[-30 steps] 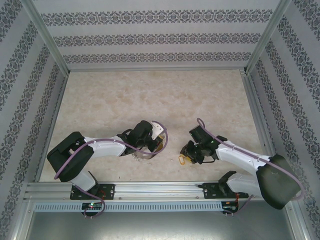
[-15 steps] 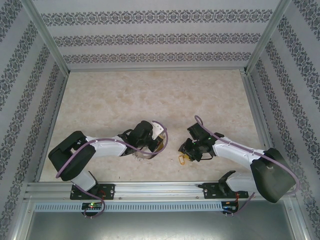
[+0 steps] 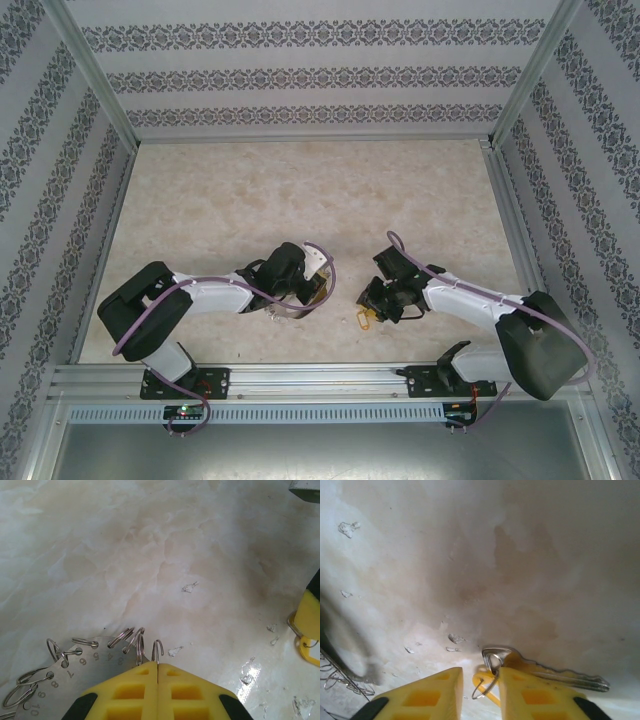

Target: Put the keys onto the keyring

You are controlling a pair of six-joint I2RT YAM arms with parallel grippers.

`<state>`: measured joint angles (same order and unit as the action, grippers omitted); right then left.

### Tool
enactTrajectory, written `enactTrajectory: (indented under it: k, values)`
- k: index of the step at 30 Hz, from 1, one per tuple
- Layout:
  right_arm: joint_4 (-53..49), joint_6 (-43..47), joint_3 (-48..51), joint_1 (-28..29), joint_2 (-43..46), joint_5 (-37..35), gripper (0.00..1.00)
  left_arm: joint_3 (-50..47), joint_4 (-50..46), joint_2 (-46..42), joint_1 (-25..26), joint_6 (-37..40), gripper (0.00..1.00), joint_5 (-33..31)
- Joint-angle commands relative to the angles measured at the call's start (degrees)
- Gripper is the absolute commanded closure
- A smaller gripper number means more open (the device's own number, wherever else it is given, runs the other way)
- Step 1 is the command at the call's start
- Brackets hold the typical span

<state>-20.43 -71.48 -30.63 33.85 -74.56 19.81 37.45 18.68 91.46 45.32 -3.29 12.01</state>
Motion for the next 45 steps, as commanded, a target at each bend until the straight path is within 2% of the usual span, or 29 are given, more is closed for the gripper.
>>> enactTrajectory:
  k: [1, 7, 14, 25, 36, 45]
  values:
    - [0.3, 0.8, -0.1, -0.5, -0.9, 0.7, 0.77, -0.5, 2.2, 0.3, 0.4, -0.7, 1.0, 0.9]
    - [0.4, 1.0, 0.1, -0.5, -0.9, 1.1, 0.85, -0.5, 2.3, 0.3, 0.4, -0.7, 1.0, 1.0]
    - [0.0, 1.8, 0.6, -1.1, -0.1, 1.6, 1.0, 0.0, 1.5, 0.4, 0.4, -0.5, 1.0, 1.0]
    - [1.1, 8.2, 0.4, -5.4, 6.7, 0.9, 1.0, 1.2, -0.6, -1.6, 0.4, -0.2, 1.0, 1.4]
    - [16.1, 24.3, 0.8, -7.0, 11.0, -2.0, 1.0, 0.8, -3.2, -7.0, 0.4, 1.6, 1.0, 3.1]
    - [31.0, 36.2, 5.3, -7.9, 10.5, 5.3, 1.0, 2.8, -5.8, -8.6, 0.4, 2.3, 1.0, 4.0]
